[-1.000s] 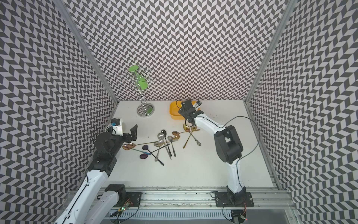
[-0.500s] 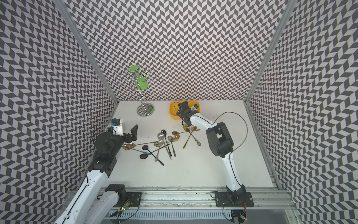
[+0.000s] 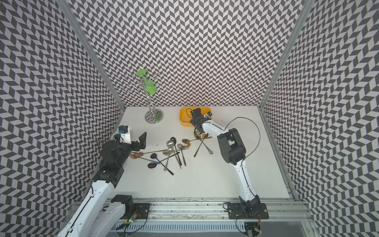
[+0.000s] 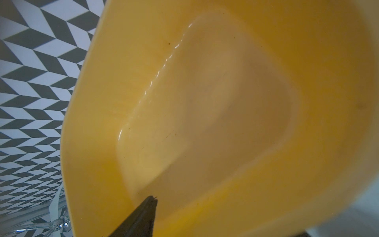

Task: Put the spoon into the storage box
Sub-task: Pick up the storage box at the center of the board.

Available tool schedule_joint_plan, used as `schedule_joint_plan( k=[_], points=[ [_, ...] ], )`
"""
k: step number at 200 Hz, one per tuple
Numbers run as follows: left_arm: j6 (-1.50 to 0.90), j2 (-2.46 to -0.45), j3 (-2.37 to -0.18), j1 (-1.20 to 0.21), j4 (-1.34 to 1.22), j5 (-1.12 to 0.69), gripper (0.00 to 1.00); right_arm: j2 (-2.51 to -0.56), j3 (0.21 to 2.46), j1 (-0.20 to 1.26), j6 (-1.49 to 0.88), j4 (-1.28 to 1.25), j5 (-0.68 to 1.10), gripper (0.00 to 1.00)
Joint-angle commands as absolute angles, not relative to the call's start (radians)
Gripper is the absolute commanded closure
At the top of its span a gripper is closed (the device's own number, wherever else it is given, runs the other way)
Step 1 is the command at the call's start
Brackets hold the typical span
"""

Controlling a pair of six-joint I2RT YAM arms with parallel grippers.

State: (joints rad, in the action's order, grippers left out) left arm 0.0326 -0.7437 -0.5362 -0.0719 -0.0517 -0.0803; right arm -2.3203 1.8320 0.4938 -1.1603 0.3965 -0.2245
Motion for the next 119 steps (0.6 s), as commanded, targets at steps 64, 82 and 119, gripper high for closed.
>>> schedule_joint_plan(
  k=[64, 82, 119],
  points=[
    [0.043, -0.716, -0.532, -0.086, -0.081, -0.069, 0.00, -2.304, 1.808, 0.472, -1.143, 0.362, -0.272, 0.61],
    [0.044, -0.715, -0.533, -0.089, -0.080, -0.066, 0.00, -2.281, 1.779, 0.461, -1.143, 0.347, -0.275, 0.67],
    [0.044, -0.713, -0.533, -0.094, -0.078, -0.063, 0.00, -2.240, 1.722, 0.435, -1.151, 0.314, -0.277, 0.81]
  ],
)
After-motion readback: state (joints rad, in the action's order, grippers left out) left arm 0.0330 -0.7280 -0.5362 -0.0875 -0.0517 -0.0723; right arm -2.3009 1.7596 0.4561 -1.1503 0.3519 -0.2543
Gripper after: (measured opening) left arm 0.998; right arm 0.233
